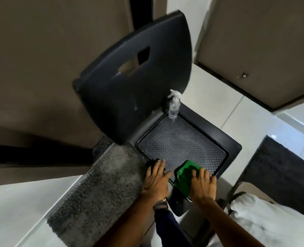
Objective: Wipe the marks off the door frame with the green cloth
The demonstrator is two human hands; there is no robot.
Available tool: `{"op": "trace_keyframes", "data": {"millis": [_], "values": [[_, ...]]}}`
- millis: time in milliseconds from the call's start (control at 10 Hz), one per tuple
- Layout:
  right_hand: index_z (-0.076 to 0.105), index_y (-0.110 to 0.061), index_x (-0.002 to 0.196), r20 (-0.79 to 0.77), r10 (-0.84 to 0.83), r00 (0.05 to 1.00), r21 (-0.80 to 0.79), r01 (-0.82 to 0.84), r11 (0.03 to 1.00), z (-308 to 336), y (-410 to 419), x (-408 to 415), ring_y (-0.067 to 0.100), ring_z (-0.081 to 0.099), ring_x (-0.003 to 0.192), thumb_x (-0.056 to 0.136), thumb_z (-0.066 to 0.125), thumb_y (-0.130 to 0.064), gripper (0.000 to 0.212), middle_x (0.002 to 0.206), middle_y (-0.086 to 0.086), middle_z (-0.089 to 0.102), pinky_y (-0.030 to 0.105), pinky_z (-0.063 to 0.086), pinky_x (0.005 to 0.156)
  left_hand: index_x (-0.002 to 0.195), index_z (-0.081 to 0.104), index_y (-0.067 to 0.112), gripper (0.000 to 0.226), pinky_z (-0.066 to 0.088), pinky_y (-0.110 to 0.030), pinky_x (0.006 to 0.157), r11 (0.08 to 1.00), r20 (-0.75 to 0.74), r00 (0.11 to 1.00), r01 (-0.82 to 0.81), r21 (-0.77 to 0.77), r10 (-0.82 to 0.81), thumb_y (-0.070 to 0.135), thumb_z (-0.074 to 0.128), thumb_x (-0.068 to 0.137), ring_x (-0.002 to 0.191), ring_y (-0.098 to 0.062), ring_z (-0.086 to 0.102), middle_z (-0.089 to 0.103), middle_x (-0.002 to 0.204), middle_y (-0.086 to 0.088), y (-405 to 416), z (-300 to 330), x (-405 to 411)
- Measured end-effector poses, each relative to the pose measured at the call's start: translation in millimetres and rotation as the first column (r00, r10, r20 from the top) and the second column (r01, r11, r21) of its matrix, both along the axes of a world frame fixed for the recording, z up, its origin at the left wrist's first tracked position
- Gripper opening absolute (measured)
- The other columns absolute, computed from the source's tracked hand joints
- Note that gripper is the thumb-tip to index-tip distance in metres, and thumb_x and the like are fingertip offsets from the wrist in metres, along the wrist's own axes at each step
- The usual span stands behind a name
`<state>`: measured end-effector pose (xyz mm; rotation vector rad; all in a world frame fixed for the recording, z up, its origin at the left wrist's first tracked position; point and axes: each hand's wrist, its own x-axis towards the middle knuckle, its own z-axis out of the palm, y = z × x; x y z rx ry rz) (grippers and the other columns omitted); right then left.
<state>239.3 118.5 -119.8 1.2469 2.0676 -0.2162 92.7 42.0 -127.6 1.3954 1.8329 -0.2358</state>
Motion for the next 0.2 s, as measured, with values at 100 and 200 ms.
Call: {"op": "trace_keyframes", "data": {"millis": [100, 200], "values": [[0.042, -0.019, 0.129, -0.013, 0.106, 0.994, -0.005, -0.106, 0.994, 2, -2, -12, 0.028, 0.041, 0.119, 0.088, 0.046, -0.044, 0.048, 0.130, 0.009, 0.044, 0.042, 0.033, 0.097, 0.149, 0.021, 0.027, 0.064, 0.004, -0.051, 0.119, 0.995, -0.045, 0.995, -0.093, 0.021, 0.094, 0.022, 0.048, 0.092, 0.149, -0.027, -0.012, -0.014, 0.162, -0.008, -14, 22, -24], [0.057, -0.019, 0.116, -0.139, 0.168, 0.976, -0.049, -0.176, 0.983, 13, -21, -42, 0.029, 0.050, 0.112, 0.081, 0.053, -0.032, 0.037, 0.119, 0.008, 0.055, 0.044, 0.040, 0.091, 0.150, 0.016, 0.028, 0.062, 0.003, -0.051, 0.120, 0.966, -0.129, 0.960, -0.238, 0.098, 0.250, 0.025, 0.042, 0.094, 0.149, -0.026, -0.013, -0.015, 0.162, -0.007, -46, 52, -52]]}}
